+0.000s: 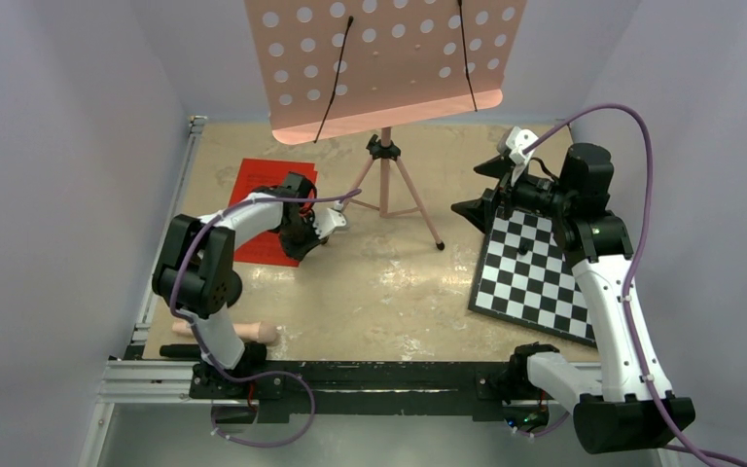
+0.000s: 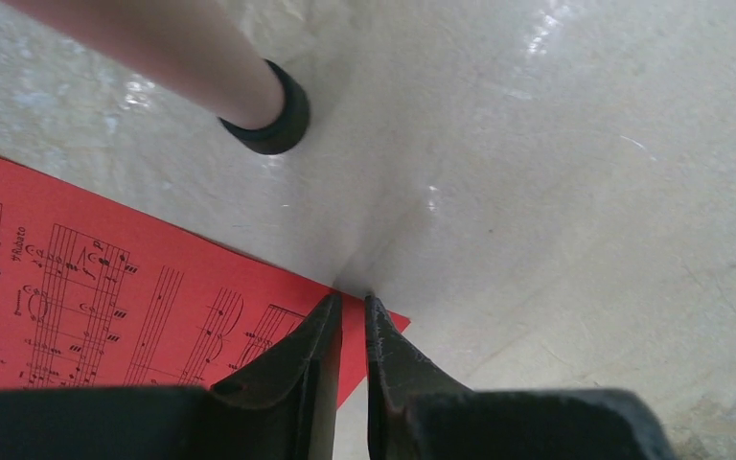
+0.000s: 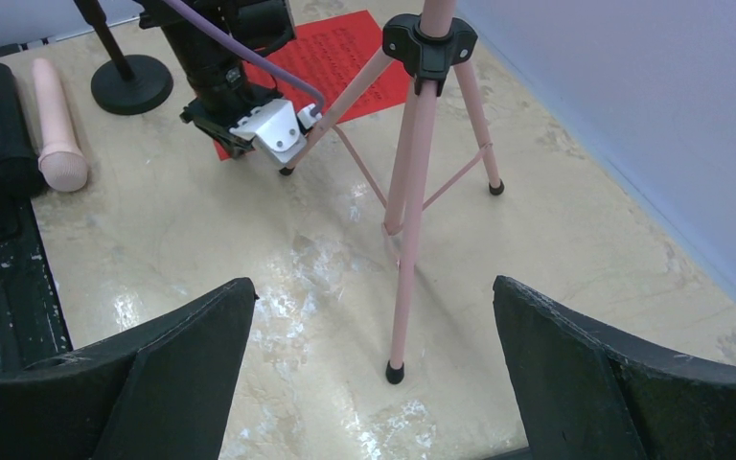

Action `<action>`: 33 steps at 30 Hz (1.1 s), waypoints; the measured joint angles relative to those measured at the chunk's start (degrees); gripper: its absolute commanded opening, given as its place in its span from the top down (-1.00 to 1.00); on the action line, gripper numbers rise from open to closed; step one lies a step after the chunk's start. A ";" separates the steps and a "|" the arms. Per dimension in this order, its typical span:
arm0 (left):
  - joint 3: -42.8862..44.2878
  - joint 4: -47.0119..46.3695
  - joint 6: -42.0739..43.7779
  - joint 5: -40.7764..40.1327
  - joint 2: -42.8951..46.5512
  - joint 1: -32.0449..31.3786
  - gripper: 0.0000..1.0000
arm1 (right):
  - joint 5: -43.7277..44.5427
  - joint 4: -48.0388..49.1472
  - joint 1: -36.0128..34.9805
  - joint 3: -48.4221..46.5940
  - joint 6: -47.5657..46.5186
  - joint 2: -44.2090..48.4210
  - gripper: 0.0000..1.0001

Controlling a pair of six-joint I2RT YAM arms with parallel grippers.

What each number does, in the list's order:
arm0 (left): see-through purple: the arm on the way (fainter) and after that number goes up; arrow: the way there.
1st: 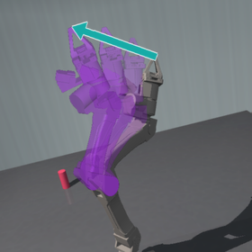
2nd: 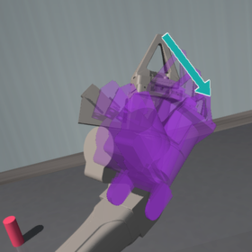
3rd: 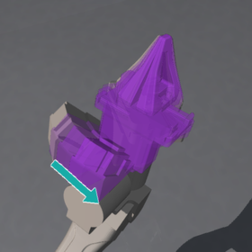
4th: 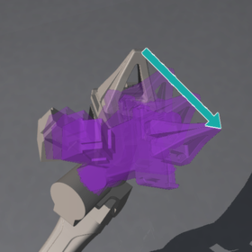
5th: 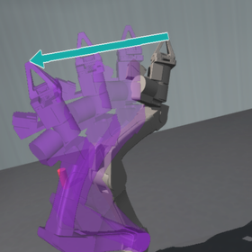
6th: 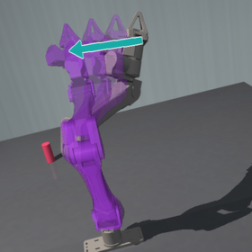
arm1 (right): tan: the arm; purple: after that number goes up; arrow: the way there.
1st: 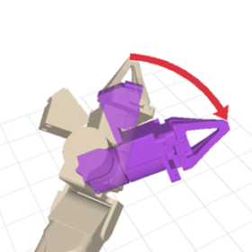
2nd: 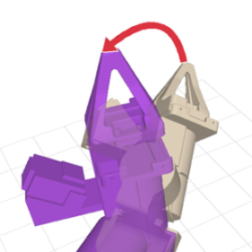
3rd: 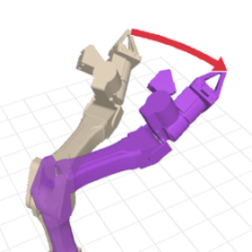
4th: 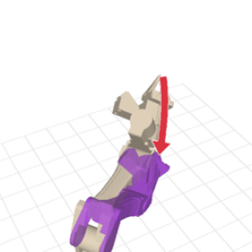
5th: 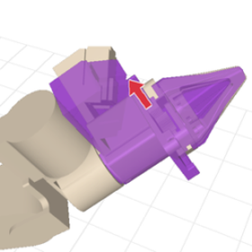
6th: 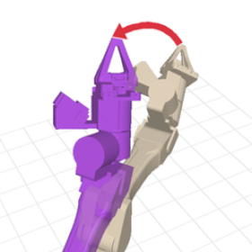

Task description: Pack up the instrument practice props

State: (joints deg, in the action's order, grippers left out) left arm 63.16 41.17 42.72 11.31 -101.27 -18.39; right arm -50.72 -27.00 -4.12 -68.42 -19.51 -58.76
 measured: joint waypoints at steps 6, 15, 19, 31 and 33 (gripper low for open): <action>1.14 -0.83 -0.15 -2.43 -0.96 0.13 0.60 | 0.09 0.02 0.00 0.63 0.02 0.68 -0.98; -4.98 -4.02 0.98 2.54 10.27 0.33 0.30 | 0.17 1.25 0.00 2.32 0.39 1.53 -0.98; -10.05 -7.96 1.03 7.58 20.59 0.35 0.21 | 0.11 4.35 -0.02 4.74 1.29 0.63 -0.98; -8.81 -23.65 -26.62 19.96 17.40 4.98 0.18 | 4.07 14.67 -8.50 7.34 -1.95 -12.39 -0.98; -7.91 -25.81 -29.38 21.42 15.98 4.96 0.18 | 5.40 15.08 -10.29 6.86 -4.96 -14.86 -0.98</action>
State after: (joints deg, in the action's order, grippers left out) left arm 55.24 15.35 13.34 32.73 -85.30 -13.43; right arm -45.32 -11.92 -14.41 -61.56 -24.47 -73.63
